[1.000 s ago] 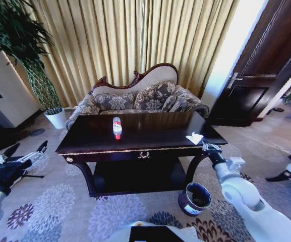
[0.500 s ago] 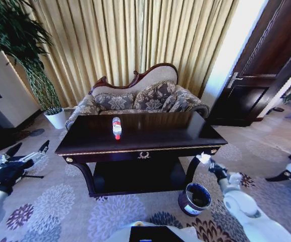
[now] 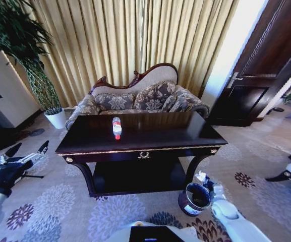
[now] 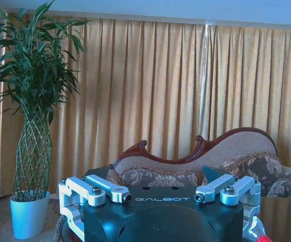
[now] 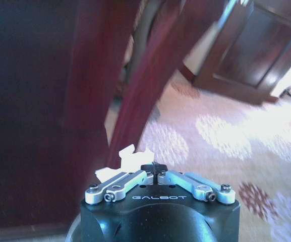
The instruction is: Move to the front of the table and place the trash on the table into the trash bin.
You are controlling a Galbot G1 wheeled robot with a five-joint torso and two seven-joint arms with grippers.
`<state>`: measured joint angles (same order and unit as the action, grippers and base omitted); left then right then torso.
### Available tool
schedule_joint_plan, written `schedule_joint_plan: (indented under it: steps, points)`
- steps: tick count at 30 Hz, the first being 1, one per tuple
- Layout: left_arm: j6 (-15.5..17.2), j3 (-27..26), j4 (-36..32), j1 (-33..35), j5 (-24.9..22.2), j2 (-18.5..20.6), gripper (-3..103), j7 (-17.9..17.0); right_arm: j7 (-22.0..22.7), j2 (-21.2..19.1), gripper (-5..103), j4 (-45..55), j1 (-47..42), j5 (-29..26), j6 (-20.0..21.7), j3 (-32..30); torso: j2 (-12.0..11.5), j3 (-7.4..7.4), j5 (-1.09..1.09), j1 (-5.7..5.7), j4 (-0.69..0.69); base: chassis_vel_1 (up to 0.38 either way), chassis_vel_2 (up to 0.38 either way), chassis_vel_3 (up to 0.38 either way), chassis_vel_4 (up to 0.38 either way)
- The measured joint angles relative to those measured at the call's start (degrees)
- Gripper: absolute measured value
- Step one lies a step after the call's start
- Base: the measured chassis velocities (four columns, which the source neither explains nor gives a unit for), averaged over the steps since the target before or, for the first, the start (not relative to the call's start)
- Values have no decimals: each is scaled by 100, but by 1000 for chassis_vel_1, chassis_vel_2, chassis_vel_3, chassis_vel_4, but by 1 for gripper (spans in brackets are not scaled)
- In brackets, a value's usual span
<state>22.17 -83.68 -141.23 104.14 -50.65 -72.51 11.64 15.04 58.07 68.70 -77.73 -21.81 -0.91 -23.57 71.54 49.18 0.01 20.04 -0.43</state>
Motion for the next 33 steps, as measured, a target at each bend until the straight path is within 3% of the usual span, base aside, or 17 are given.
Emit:
schedule_joint_plan:
  steps: [6,14,18,20,25,30,33]
  points:
    - [-11,-29,6,4,0,-3,100,17,-32,313,0,-1239,438,90,-226,37,0,0,-1,0,-1,0,0,0,0]
    - [-12,-2,23,-27,5,-41,100,33,-23,489,-1,-1574,658,157,-171,45,0,0,-2,0,0,0,0,0,0]
    - [-48,1,63,-24,8,-78,100,60,-23,558,20,-1585,687,157,-128,30,0,0,0,0,1,0,0,0,0]
    - [-61,1,75,-22,10,-91,100,72,-22,560,20,-1585,686,156,-124,25,0,0,-1,0,1,0,0,0,0]
    - [-120,6,146,-15,15,-123,100,99,-16,537,48,-1508,653,126,-115,-6,0,0,-1,0,0,0,0,0,0]
    - [-134,8,179,-17,17,-126,100,102,-14,522,58,-1449,618,115,-93,-14,0,0,-1,0,0,0,0,0,0]
    - [-140,9,197,-24,18,-129,100,102,-12,531,75,-1395,584,126,5,-37,0,0,-1,0,0,0,0,0,0]
